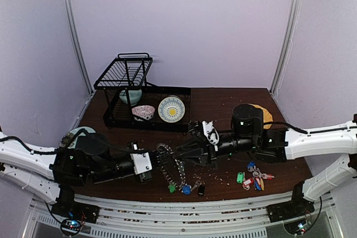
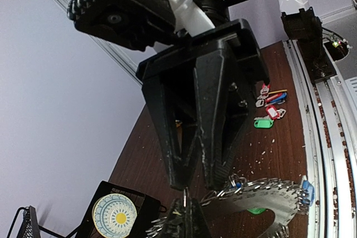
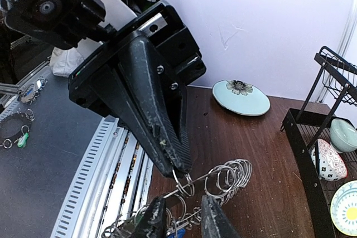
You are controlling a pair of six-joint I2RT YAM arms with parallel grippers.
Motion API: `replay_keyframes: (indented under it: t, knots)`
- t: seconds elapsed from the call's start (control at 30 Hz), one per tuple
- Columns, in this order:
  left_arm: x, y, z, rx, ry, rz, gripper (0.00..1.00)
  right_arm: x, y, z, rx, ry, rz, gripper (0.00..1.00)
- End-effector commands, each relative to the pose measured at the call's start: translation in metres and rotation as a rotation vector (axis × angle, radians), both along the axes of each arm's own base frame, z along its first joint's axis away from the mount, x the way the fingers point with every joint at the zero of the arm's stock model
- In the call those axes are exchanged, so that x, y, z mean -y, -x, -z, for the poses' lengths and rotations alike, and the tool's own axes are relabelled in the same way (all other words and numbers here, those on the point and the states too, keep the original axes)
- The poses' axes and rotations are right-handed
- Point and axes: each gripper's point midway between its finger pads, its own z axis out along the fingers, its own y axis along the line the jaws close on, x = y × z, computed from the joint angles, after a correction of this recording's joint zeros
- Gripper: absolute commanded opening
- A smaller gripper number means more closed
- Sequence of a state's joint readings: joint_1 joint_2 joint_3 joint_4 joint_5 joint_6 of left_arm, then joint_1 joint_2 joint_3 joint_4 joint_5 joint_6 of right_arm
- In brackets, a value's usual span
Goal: Put the keys on the keyring
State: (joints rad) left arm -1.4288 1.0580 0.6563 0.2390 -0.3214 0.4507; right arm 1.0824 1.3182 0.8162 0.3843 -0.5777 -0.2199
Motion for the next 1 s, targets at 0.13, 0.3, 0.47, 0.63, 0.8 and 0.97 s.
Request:
replay_keyframes:
  t: [0.13, 0.3, 0.47, 0.63, 0.8, 0.97]
  knots:
    - [0.003, 0.003, -0.045, 0.016, 0.143, 0.012, 0.00, -0.011, 0.000, -0.017, 0.047, -0.028, -0.026, 0.16]
    - [0.003, 0.003, -0.044, 0.015, 0.136, 0.013, 0.00, -0.013, 0.000, -0.016, 0.045, -0.021, -0.033, 0.11]
    - [0.003, 0.004, -0.043, 0.012, 0.137, 0.017, 0.00, -0.013, -0.004, -0.011, 0.052, 0.015, -0.019, 0.04]
    - [0.002, 0.000, -0.042, -0.014, 0.143, -0.004, 0.00, -0.011, -0.008, -0.018, 0.033, 0.015, 0.014, 0.00]
    - [0.004, -0.010, -0.025, -0.241, 0.093, 0.003, 0.17, -0.002, -0.013, -0.028, 0.055, 0.046, 0.078, 0.00]
    - [-0.009, -0.007, -0.024, -0.354, 0.095, 0.058, 0.37, 0.003, -0.012, -0.028, 0.115, 0.130, 0.099, 0.00]
